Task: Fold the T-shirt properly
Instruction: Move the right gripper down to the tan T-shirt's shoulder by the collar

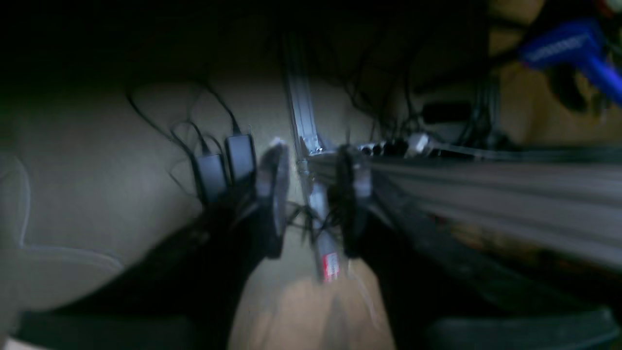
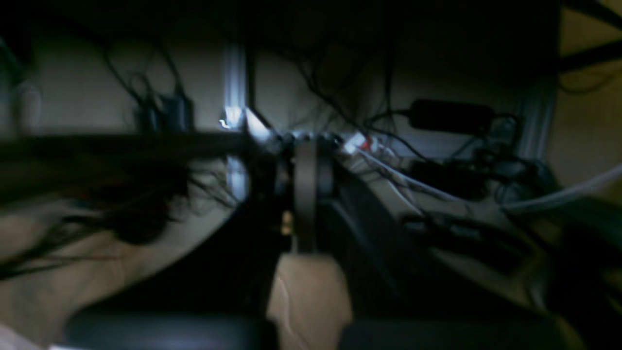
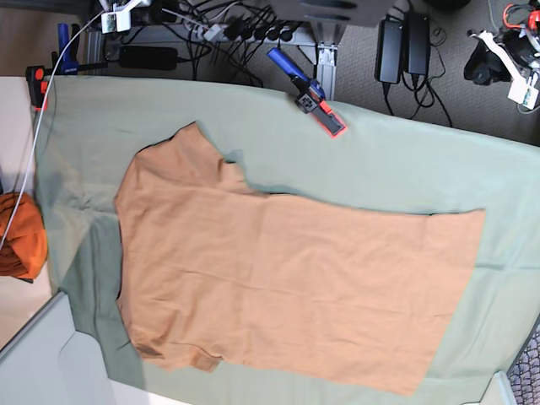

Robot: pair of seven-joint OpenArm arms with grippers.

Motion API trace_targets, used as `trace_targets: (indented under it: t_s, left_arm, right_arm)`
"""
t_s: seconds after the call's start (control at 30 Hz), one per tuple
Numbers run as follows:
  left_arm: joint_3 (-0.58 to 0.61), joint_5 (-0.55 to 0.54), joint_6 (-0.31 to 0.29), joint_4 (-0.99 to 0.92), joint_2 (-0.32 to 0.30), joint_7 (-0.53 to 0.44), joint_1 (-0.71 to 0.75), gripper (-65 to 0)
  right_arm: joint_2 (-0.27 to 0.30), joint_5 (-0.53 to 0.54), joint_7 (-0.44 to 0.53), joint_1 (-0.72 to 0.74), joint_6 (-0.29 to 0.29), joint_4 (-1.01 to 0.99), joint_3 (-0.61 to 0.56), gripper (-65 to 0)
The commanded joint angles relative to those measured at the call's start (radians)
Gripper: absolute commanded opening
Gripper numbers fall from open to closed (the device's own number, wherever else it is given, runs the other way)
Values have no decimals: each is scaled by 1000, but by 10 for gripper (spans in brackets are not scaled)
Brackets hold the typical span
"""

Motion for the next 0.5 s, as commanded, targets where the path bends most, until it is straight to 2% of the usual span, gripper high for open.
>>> trace_targets:
  t_s: [0.0,0.07,0.17,0.23,0.3,0.37,0.4,0.47]
  left_arm:
    - [-29,-19,-16,65,-14,-16,21,-415]
    - [-61,-18,-16,152,-25,-16,47,-409]
    - [-87,-17,-16,221,-48,-16,58,-409]
    - [-88,-17,-16,234,-70,-16,58,-409]
    - [-88,-13,-16,234,-86,-14,58,-409]
    - [-88,-8,-16,234,-100,-5,58,-409]
    - [-88,-7,-16,234,-106,-5,58,-409]
    - [-88,-7,-16,234,-113,-4,59,-409]
  right_arm:
    - [12,40,-10,-14,19,65,37,-650]
    - [13,118,-72,-10,19,163,85,-650]
    - [12,180,-103,45,12,256,138,-650]
    - [12,208,-121,110,-39,282,150,-630]
    - [8,216,-134,183,-89,283,150,-485]
    - [-8,216,-134,252,-112,276,148,-353]
    - [-19,216,-137,282,-120,274,145,-309]
    - [-49,214,-166,339,-158,270,140,-271]
